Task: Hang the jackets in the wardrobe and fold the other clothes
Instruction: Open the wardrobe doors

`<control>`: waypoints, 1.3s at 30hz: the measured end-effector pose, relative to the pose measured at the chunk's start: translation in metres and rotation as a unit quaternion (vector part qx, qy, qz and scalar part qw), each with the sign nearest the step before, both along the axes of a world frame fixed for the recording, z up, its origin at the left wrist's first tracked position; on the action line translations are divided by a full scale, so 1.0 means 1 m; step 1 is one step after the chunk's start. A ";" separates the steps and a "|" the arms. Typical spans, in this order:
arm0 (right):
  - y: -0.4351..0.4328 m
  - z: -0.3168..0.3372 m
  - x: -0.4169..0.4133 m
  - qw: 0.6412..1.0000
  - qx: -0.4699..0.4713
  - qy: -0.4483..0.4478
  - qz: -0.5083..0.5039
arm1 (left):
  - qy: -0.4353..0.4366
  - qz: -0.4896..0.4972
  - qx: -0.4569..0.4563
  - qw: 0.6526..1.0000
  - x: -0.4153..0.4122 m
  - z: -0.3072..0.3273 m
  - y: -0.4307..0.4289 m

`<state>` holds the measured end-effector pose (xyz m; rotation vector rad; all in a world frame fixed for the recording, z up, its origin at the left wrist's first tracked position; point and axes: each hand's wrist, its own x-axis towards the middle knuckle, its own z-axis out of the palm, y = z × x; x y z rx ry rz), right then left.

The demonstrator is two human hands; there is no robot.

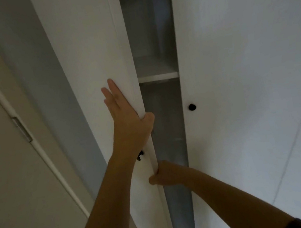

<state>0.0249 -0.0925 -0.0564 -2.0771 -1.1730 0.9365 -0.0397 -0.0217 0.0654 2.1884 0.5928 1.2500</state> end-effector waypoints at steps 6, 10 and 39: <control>0.020 -0.004 -0.091 0.998 0.042 -0.030 -0.034 | 0.001 -0.130 -0.023 0.991 -0.086 0.003 0.031; 0.042 -0.006 -0.147 0.995 0.067 -0.040 -0.068 | -0.010 -0.161 -0.034 0.986 -0.135 0.001 0.050; 0.210 -0.012 -0.327 0.952 0.107 0.098 -0.270 | -0.028 -0.233 -0.298 0.925 -0.290 -0.013 0.197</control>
